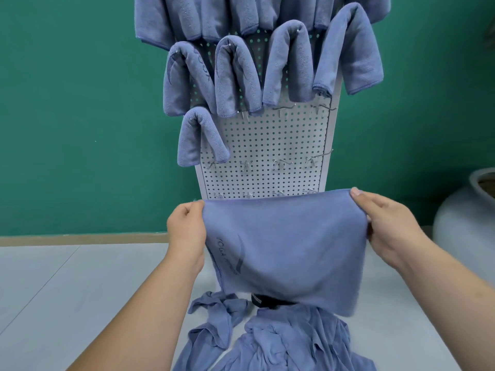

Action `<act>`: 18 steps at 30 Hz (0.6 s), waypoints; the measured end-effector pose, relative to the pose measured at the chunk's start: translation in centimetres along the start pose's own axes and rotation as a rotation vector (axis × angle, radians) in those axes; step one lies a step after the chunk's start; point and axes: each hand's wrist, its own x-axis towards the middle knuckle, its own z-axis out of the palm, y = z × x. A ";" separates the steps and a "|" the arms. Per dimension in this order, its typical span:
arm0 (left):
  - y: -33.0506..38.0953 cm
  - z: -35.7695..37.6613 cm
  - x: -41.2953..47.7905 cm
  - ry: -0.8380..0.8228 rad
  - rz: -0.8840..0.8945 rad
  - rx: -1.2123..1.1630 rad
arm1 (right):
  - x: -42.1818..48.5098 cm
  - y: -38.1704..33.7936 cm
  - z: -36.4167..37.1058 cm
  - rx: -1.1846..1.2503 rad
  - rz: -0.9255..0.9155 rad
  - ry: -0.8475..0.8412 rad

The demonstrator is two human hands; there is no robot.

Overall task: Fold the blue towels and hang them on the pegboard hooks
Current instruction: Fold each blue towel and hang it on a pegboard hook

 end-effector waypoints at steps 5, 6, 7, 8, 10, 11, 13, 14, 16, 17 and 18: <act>-1.4 1.6 -2.1 -0.114 0.032 0.127 | -1.2 2.0 2.6 -0.138 -0.018 0.037; -1.6 2.0 -2.6 -0.169 0.041 0.138 | -1.6 2.4 3.3 -0.154 -0.025 0.021; -1.8 2.6 -3.3 -0.225 0.052 0.152 | -2.0 2.8 4.0 -0.168 -0.035 0.000; -1.9 3.1 -4.0 -0.274 0.070 0.171 | -2.5 3.1 4.7 -0.183 -0.050 -0.024; -2.3 4.2 -5.3 -0.342 0.113 0.200 | -3.3 3.6 6.0 -0.228 -0.097 -0.065; -2.5 4.7 -5.8 -0.367 0.130 0.203 | -3.6 3.9 6.5 -0.259 -0.124 -0.080; -2.7 5.3 -6.7 -0.412 0.147 0.192 | -4.0 4.5 7.3 -0.341 -0.179 -0.098; -2.7 5.4 -6.9 -0.429 0.154 0.194 | -4.2 4.8 7.5 -0.388 -0.208 -0.101; -2.9 5.5 -7.1 -0.452 0.177 0.218 | -4.3 5.2 7.9 -0.463 -0.254 -0.098; -3.0 5.4 -7.2 -0.466 0.187 0.234 | -4.4 5.3 7.9 -0.485 -0.264 -0.094; -3.1 5.4 -7.2 -0.480 0.193 0.247 | -4.5 5.4 8.0 -0.495 -0.269 -0.089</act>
